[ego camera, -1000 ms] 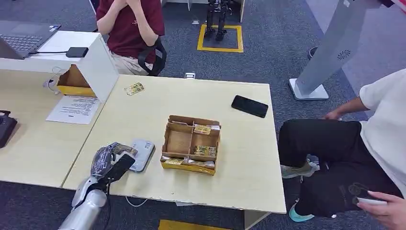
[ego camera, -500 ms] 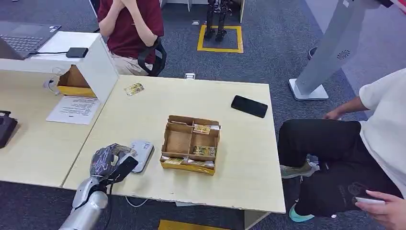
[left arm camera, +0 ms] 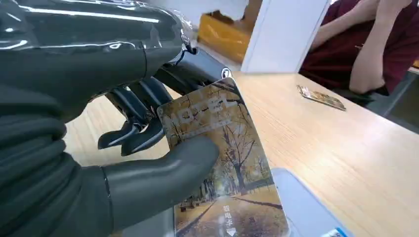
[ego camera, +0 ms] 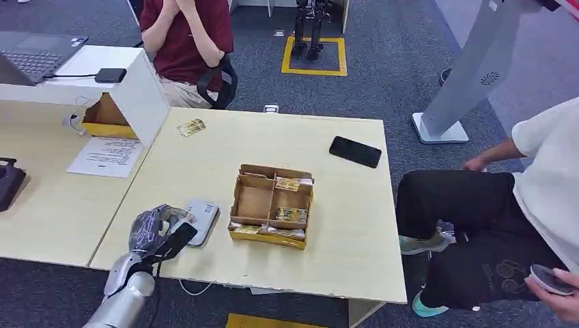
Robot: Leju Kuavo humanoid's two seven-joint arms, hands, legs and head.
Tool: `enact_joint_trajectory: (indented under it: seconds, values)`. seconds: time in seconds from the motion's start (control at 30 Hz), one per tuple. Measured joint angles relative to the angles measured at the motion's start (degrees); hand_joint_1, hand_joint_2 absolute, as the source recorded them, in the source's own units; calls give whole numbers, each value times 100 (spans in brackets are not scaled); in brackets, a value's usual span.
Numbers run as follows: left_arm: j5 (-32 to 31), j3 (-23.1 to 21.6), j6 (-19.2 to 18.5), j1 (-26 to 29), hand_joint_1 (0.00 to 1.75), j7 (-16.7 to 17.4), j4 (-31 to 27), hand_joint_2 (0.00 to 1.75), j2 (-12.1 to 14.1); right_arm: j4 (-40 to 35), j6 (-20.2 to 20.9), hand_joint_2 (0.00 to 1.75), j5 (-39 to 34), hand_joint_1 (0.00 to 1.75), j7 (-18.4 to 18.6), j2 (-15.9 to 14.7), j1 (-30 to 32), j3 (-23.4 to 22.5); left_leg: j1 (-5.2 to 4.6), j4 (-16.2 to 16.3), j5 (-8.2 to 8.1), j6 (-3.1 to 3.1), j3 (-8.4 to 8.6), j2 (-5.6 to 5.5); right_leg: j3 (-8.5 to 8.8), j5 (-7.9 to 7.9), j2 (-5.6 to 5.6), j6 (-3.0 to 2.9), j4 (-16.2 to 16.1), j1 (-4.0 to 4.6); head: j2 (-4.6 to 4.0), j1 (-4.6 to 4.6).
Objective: Pass the card to the sensor for recognition and then transmit it.
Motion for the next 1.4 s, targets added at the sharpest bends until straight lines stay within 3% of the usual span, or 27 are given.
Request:
enact_joint_trajectory:
  seconds: [0.07,0.13,0.33,0.77,0.87,1.17,1.2,1.23,1.27,1.33,1.4]
  values:
    - [681,91,-542,15,175,-363,-8,175,-37,0,0,0,64,0,-11,0,0,-39,0,0,0,0,3,-1,-1,0,-1,0,0,0,0,-2]
    - [1660,245,-1341,57,175,-646,-137,175,-92,0,0,0,114,0,-17,0,0,-98,0,0,1,0,0,-4,-3,0,-2,0,1,0,0,-2]
    - [3159,619,-2459,213,175,-724,-571,175,-221,0,0,0,228,0,-26,0,-2,-212,1,1,6,1,-16,-4,-22,4,-1,-3,1,0,0,-2]
    - [4472,1111,-2985,24,175,-434,-1097,175,-343,0,24,0,365,0,-66,11,-27,-293,1,2,9,0,-37,-2,-45,8,-1,-7,1,0,0,-2]
    - [4631,1228,-2557,-177,175,-508,-1136,175,-409,0,28,0,483,0,-39,24,-33,-310,1,2,14,-7,-39,-5,-47,10,-2,-10,1,0,0,0]
    - [4620,1240,-2505,-200,175,-524,-1148,175,-418,0,31,0,492,0,-39,26,-34,-310,1,2,15,-7,-40,-5,-47,11,-2,-11,1,0,0,0]
    - [4393,1270,-1874,-375,175,-709,-1215,175,-498,0,66,0,603,0,-50,33,-44,-312,1,2,18,-8,-42,-6,-48,13,-3,-12,2,0,0,0]
    - [4319,1274,-1693,-427,175,-753,-1224,175,-524,0,72,0,621,0,-57,37,-49,-310,1,2,19,-8,-43,-6,-48,14,-3,-10,2,0,0,-2]
    - [3666,1279,-591,-782,175,-949,-1226,175,-610,0,116,0,791,0,-120,50,-91,-310,1,3,22,-5,-46,-6,-50,19,-2,-9,2,0,0,0]
    - [3223,1334,263,-1298,175,-1125,-1053,175,-627,0,131,0,986,0,-168,66,-140,-269,1,3,23,-6,-47,-6,-54,20,-2,-10,3,0,0,-2]
    - [3151,1338,311,-1426,175,-1199,-948,175,-629,0,166,0,1023,0,-87,66,-150,-247,1,3,24,-6,-49,-6,-56,20,-2,-10,3,0,0,0]
